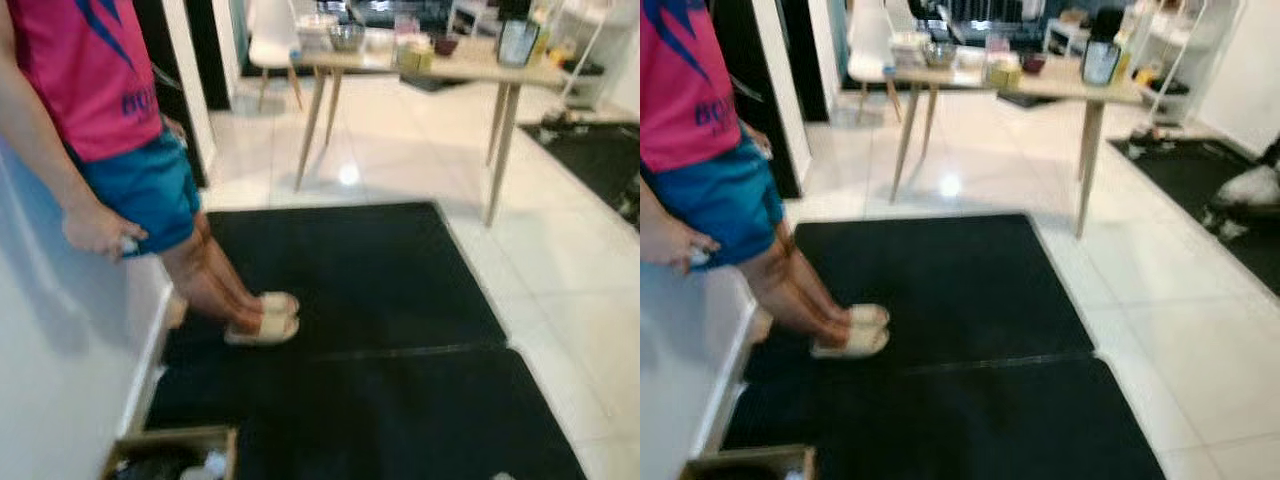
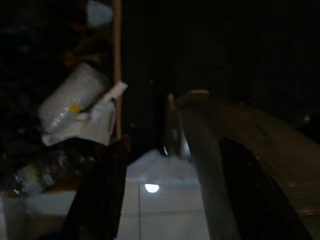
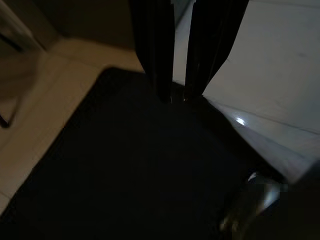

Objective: Restocking fridge

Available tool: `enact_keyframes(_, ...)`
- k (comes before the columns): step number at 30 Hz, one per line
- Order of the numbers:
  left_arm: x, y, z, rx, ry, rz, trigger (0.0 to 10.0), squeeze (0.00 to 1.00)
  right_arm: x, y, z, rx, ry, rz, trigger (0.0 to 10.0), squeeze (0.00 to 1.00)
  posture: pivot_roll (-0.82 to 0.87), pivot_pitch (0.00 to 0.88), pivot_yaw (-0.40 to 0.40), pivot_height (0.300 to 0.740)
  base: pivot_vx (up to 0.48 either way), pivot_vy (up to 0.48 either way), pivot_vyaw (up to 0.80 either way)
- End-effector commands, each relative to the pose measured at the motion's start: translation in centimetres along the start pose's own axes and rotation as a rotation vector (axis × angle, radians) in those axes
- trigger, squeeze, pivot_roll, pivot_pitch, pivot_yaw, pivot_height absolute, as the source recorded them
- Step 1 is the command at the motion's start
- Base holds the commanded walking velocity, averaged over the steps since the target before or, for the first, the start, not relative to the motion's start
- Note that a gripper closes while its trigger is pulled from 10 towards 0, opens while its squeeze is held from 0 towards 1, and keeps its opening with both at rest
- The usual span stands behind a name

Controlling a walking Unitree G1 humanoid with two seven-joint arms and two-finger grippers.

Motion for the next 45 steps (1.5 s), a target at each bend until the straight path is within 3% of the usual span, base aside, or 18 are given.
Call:
enact_keyframes(1,0.0,-0.58,0.84,-0.009,-0.02,-0.018,10.0,0.0,-0.13,-0.57,0.51,0.014,-0.015,-0.013,10.0,0.0,-0.1,0.0,-0.058,0.74,0.0,0.0,0.0)
enact_keyframes(16,0.13,-0.05,0.96,-0.012,-0.023,0.006,10.0,0.0,-0.14,-0.66,0.59,0.017,-0.021,-0.015,10.0,0.0,-0.1,0.0,-0.059,0.74,0.0,0.0,0.0)
enact_keyframes(35,0.13,0.13,0.85,-0.032,-0.026,0.018,10.0,0.0,-0.04,-0.34,0.33,0.022,-0.021,-0.013,10.0,0.0,-0.09,0.0,-0.053,0.74,0.0,-0.453,0.0)
enact_keyframes(45,0.11,0.18,0.7,-0.038,-0.019,0.022,10.0,0.0,0.01,-0.33,0.13,0.019,-0.019,-0.016,10.0,0.0,-0.09,0.0,-0.054,0.74,0.0,0.0,0.0)
Point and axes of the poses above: a point about 5 cm out from each wrist's last joint towards the gripper, its own x axis pointing out of the wrist towards the gripper, its own y axis along the axis of the wrist's last joint, z = x × y, the point moved 3 cm from there along x, pointing out of the wrist towards the gripper, and after that the axes turned 14 degrees about x, right-handed, at the moved point
